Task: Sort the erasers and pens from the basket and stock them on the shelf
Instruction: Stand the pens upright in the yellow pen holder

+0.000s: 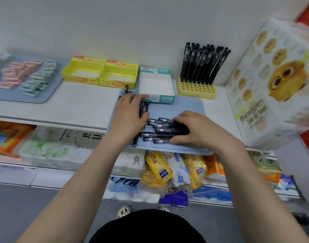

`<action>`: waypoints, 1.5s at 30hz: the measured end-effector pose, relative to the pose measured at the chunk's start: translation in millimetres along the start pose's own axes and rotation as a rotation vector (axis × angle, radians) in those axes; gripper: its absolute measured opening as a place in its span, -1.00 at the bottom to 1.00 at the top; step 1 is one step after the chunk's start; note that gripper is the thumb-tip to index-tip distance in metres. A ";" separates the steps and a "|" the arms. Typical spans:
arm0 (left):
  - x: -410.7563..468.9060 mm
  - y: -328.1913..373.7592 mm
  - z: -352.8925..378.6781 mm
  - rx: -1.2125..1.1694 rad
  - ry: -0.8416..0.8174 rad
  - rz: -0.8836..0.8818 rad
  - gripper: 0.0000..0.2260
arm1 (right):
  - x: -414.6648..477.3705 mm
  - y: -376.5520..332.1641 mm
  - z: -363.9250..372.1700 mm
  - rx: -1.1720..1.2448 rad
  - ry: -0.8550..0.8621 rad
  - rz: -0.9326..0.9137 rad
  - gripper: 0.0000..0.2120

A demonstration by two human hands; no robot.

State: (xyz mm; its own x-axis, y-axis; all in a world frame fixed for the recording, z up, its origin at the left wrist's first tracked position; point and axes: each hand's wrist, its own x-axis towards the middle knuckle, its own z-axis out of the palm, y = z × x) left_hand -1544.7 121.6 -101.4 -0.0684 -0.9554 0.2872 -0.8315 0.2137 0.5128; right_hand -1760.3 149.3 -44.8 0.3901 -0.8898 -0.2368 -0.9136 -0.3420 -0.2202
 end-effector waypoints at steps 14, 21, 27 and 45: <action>9.6 -11.2 0.4 0.017 0.039 0.012 -0.74 | 44.7 -2.5 1.4 -0.279 0.067 -0.047 -0.80; 12.4 -13.0 -1.9 -0.079 0.029 -0.014 -0.72 | 31.8 27.0 -9.2 0.424 0.399 0.043 -0.78; 12.4 -3.2 -3.8 -0.073 0.078 -0.045 -0.73 | 33.6 19.6 -5.5 1.139 0.536 0.100 -0.92; 66.2 101.6 -0.4 -1.191 -0.012 -0.371 -0.78 | 34.9 3.8 -35.0 0.584 0.314 -0.014 -0.81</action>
State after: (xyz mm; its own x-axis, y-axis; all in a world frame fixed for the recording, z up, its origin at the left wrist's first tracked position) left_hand -1633.5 80.2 -30.0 0.0531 -0.9979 -0.0357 0.2142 -0.0235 0.9765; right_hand -1754.2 106.4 -20.8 0.2693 -0.9623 0.0373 -0.6614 -0.2129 -0.7192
